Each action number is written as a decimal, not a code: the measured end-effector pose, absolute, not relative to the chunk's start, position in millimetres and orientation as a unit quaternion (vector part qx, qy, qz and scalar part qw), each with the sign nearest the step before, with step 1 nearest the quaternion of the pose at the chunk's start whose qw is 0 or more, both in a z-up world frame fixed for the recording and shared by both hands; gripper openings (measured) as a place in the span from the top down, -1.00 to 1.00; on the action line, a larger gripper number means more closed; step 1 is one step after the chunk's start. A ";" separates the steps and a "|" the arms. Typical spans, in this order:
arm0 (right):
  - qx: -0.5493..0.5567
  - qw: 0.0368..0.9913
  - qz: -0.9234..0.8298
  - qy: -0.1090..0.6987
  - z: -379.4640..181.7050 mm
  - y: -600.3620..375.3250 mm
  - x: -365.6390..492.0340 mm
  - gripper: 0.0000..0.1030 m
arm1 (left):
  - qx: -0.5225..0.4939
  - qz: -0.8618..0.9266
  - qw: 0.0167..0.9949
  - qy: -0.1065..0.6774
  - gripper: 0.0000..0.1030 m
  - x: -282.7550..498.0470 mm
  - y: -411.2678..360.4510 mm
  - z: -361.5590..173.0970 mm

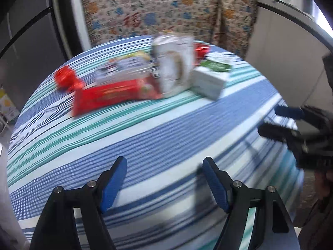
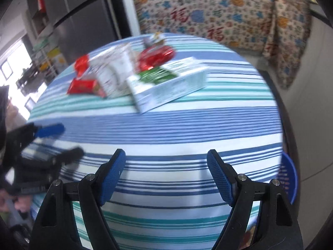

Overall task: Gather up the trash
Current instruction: 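Swing both tools back over the table toward the red packets, then grasp the long red snack packet with the left tool, then grasp the white-green Cloud milk carton with the right tool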

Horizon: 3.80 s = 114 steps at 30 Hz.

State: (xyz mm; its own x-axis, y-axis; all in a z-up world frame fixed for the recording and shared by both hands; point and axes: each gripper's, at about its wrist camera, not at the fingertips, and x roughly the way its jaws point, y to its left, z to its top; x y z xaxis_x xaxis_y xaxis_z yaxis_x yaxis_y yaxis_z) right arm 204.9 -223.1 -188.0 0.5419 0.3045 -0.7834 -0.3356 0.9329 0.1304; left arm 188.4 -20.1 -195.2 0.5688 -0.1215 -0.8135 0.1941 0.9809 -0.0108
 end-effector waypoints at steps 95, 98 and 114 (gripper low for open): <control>0.021 0.876 0.097 0.472 -198.2 -272.5 262.8 -0.34 | 0.053 -0.181 0.867 0.462 -0.03 203.4 9.0 -182.3; 0.014 0.885 0.101 0.455 -184.6 -274.3 256.6 -0.75 | 0.050 -0.197 0.864 0.460 -0.08 202.2 7.3 -180.3; 0.000 0.869 0.067 0.490 -172.8 -265.3 316.2 0.07 | 0.065 -0.155 0.871 0.461 0.62 212.1 -2.6 -181.4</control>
State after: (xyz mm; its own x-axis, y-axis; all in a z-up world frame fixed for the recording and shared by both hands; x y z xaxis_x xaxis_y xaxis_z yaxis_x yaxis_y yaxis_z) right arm 316.2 -265.3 -172.8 0.5114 0.1174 -0.8513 -0.1173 0.9909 0.0662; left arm 212.1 -2.6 -181.4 0.5264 -0.2097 -0.8240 0.3296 0.9436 -0.0296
